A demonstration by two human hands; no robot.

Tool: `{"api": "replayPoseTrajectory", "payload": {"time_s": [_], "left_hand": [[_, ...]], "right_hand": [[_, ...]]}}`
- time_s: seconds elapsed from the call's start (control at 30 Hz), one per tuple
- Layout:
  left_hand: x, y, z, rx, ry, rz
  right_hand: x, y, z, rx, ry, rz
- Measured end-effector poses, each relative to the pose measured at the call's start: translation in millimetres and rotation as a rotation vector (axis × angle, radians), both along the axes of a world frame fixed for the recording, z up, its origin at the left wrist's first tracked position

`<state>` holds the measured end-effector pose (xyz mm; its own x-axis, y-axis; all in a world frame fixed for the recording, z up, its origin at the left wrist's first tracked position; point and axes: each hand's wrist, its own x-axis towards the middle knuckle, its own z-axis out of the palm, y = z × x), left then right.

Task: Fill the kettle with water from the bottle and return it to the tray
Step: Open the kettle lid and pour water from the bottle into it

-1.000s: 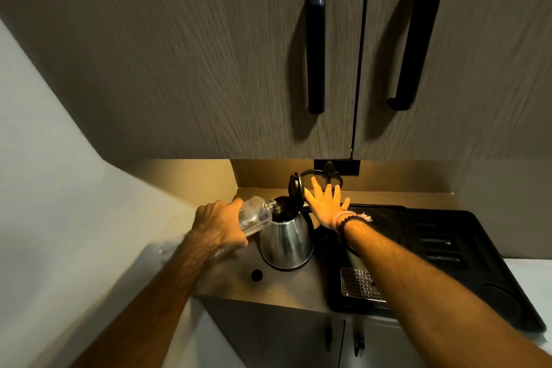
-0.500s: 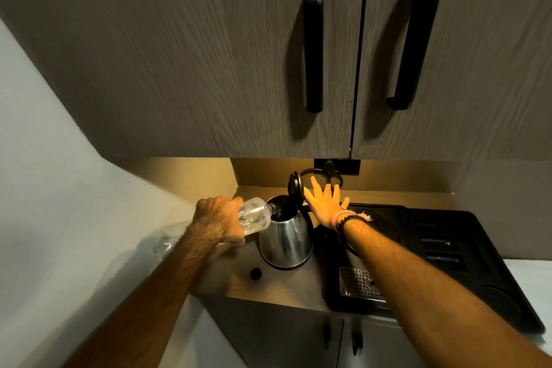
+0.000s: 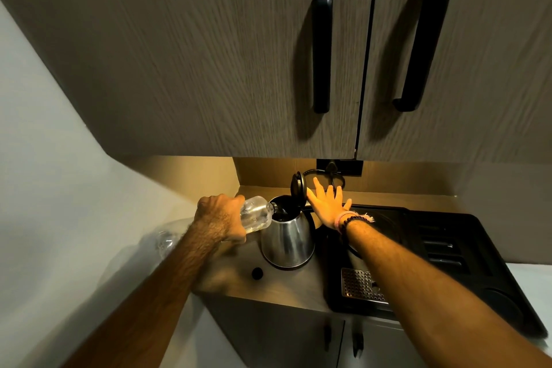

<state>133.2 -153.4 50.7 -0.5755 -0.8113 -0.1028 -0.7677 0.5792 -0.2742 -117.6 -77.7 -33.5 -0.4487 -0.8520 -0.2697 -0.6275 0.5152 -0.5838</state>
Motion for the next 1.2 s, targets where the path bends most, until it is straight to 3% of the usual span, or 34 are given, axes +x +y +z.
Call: {"api": "replayPoseTrajectory", "payload": {"time_s": [0.27, 0.43, 0.67, 0.87, 1.2], "left_hand": [[9, 0, -15, 0.042, 0.126, 0.027], [26, 1, -54, 0.214, 0.469, 0.174], [32, 0, -93, 0.234, 1.009, 0.363], [29, -10, -116, 0.126, 1.194, 0.481], [31, -13, -133, 0.189, 1.320, 0.537]], "right_hand": [[0, 0, 0, 0.004, 0.000, 0.005], [-1, 0, -2, 0.001, 0.011, 0.007], [-2, -1, -3, -0.018, -0.013, 0.009], [-3, -3, -5, -0.019, -0.019, 0.005], [-2, -2, -5, -0.020, -0.032, -0.001]]}}
